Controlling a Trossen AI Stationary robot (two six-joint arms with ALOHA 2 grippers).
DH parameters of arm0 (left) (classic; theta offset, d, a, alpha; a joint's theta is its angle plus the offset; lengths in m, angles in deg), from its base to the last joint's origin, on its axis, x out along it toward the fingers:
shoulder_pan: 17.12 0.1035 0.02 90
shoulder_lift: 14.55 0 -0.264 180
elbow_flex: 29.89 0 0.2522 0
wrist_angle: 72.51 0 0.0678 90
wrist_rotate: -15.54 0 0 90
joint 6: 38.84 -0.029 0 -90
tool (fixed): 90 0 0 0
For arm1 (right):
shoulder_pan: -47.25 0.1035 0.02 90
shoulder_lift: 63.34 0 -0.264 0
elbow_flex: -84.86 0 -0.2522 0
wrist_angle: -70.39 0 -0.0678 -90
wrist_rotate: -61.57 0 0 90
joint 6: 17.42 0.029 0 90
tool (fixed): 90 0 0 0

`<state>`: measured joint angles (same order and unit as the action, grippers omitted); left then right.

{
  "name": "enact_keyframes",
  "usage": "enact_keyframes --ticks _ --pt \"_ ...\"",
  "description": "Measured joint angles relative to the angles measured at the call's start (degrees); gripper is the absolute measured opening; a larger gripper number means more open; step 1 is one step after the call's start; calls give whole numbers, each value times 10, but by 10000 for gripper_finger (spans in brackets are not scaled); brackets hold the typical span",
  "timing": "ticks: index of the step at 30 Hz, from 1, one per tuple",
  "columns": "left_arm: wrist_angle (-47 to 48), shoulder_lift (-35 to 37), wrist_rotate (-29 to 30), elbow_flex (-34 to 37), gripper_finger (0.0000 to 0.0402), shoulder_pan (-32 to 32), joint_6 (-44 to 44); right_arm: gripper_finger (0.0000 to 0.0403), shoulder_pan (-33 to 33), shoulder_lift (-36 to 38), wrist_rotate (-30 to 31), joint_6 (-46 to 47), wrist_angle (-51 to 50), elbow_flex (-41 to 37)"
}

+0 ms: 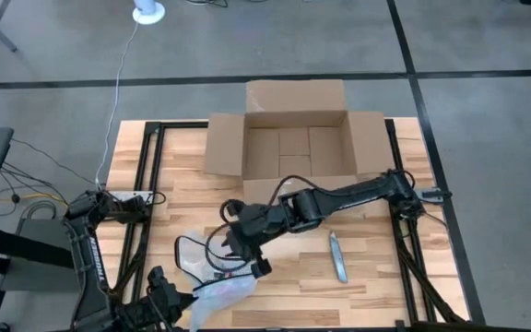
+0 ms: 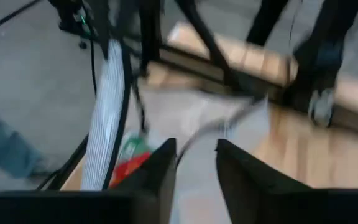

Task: Unpack boxes
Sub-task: Close the transparent zip bag

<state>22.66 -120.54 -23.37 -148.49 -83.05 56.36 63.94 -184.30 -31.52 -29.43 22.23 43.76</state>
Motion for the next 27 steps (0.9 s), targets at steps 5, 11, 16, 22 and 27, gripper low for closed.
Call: enact_keyframes --ticks 5,11,16,22,27 --pt "-10 0 1 0 0 0 26 155 8 -30 -15 -74 18 0" --pt "-47 0 5 0 0 0 22 148 19 -75 -27 -109 38 -2" --pt "-48 0 10 0 0 0 22 141 22 -85 -35 -110 54 1" --pt "-27 0 12 0 0 22 10 141 37 -94 -55 -119 76 1" --pt "-32 0 8 0 0 43 -31 140 40 -97 -58 -102 102 -1"
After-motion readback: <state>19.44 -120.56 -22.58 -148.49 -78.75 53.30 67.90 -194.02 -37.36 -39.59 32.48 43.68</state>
